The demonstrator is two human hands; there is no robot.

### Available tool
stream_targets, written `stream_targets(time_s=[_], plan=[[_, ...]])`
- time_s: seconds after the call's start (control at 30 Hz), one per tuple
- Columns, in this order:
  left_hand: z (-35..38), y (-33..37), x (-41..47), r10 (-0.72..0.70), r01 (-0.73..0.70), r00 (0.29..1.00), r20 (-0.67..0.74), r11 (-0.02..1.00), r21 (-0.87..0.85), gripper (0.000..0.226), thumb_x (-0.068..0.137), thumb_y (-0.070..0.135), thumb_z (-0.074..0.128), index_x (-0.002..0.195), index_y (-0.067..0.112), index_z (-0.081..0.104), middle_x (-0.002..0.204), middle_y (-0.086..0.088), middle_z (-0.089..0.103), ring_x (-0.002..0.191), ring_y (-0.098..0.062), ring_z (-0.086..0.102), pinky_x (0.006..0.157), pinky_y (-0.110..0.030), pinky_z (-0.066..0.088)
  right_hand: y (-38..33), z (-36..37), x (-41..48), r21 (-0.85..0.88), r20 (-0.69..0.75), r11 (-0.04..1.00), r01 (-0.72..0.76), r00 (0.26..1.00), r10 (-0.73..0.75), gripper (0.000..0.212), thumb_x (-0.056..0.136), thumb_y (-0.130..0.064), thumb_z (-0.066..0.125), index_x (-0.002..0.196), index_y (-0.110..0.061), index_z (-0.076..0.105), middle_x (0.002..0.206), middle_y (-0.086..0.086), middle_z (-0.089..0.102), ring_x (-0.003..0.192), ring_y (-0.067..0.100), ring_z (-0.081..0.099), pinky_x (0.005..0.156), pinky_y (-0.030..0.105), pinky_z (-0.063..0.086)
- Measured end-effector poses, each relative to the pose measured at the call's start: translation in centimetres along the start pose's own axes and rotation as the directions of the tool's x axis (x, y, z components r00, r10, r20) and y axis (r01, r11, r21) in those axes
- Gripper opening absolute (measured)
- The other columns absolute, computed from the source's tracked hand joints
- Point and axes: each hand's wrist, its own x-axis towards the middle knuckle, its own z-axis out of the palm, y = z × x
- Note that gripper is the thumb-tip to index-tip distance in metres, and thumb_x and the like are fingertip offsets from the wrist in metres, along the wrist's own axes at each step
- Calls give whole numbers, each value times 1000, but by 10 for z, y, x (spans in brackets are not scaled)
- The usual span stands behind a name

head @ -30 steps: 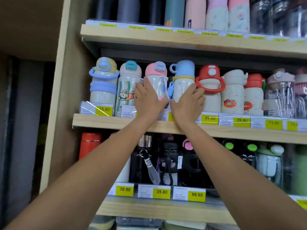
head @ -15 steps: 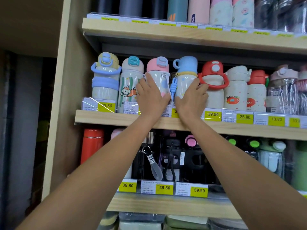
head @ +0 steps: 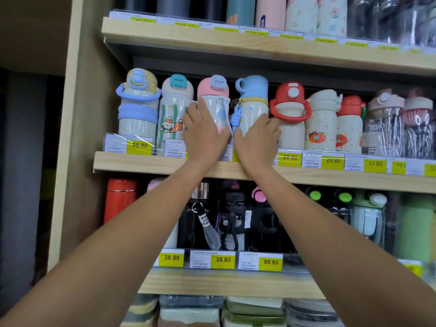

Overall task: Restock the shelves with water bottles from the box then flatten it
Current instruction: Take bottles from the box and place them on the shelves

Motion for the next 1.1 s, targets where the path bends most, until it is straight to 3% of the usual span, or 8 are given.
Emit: stream_targets(time_s=[0.1, 0.27, 0.4, 0.6, 0.73, 0.87, 1.0, 1.1], plan=[[2, 0, -2, -2, 2, 1000, -7, 1000, 8, 88, 75, 43, 62, 145, 9, 20, 141, -11, 29, 124, -32, 34, 86, -43, 43, -4, -3, 5, -24, -55, 1000, 3, 998, -4, 56, 87, -39, 57, 127, -4, 40, 128, 14, 41, 114, 32, 42, 88, 37, 41], [2, 0, -2, -7, 7, 1000, -9, 1000, 15, 86, 77, 39, 62, 145, 9, 20, 141, -12, 30, 124, -32, 33, 88, -43, 44, -19, -14, 33, -54, -139, 988, 147, 978, -154, 40, 91, -29, 52, 123, -7, 44, 127, 13, 43, 116, 30, 42, 85, 36, 41], [1, -1, -2, 0, 0, 1000, 2, 1000, 20, 87, 76, 37, 63, 146, 9, 18, 142, -12, 29, 125, -32, 33, 88, -42, 43, -30, -17, 55, -68, -132, 980, 190, 971, -197, 51, 89, -37, 55, 128, -8, 42, 131, 13, 41, 118, 31, 40, 89, 36, 40], [1, -1, -1, 1, -1, 1000, 0, 1000, 28, 87, 75, 35, 63, 146, 9, 18, 142, -12, 28, 124, -32, 33, 87, -41, 43, -40, -10, 87, -106, -31, 977, 184, 982, -188, 63, 85, -47, 61, 129, -7, 40, 134, 16, 37, 118, 35, 40, 87, 38, 41], [0, 0, -1, 8, -8, 1000, -14, 999, 32, 84, 78, 36, 60, 146, 9, 18, 142, -13, 29, 123, -32, 34, 86, -41, 43, -40, -4, 101, -99, 60, 986, 134, 990, -128, 59, 84, -43, 62, 128, -10, 42, 136, 16, 36, 122, 37, 38, 88, 40, 41], [1, -1, -1, 9, -8, 1000, -11, 999, 40, 84, 78, 37, 61, 145, 10, 19, 141, -11, 29, 122, -31, 34, 83, -39, 44, -34, -3, 102, -110, 54, 982, 152, 988, -147, 58, 83, -34, 64, 131, -12, 42, 137, 17, 36, 121, 37, 40, 86, 38, 43], [2, -1, 0, 7, -6, 1000, -12, 999, 41, 85, 77, 38, 61, 145, 10, 19, 141, -11, 30, 123, -31, 34, 83, -40, 44, -30, -4, 103, 39, 85, 985, 169, 981, -172, 59, 83, -33, 61, 133, -8, 40, 132, 19, 41, 116, 38, 47, 85, 36, 42], [1, -1, 0, 11, -11, 1000, -9, 999, 45, 85, 77, 38, 61, 145, 10, 20, 141, -11, 30, 123, -31, 34, 83, -39, 44, -26, -4, 103, 221, 123, 970, 100, 984, -130, 58, 86, -30, 57, 132, -3, 36, 131, 20, 43, 113, 38, 50, 81, 32, 39]])
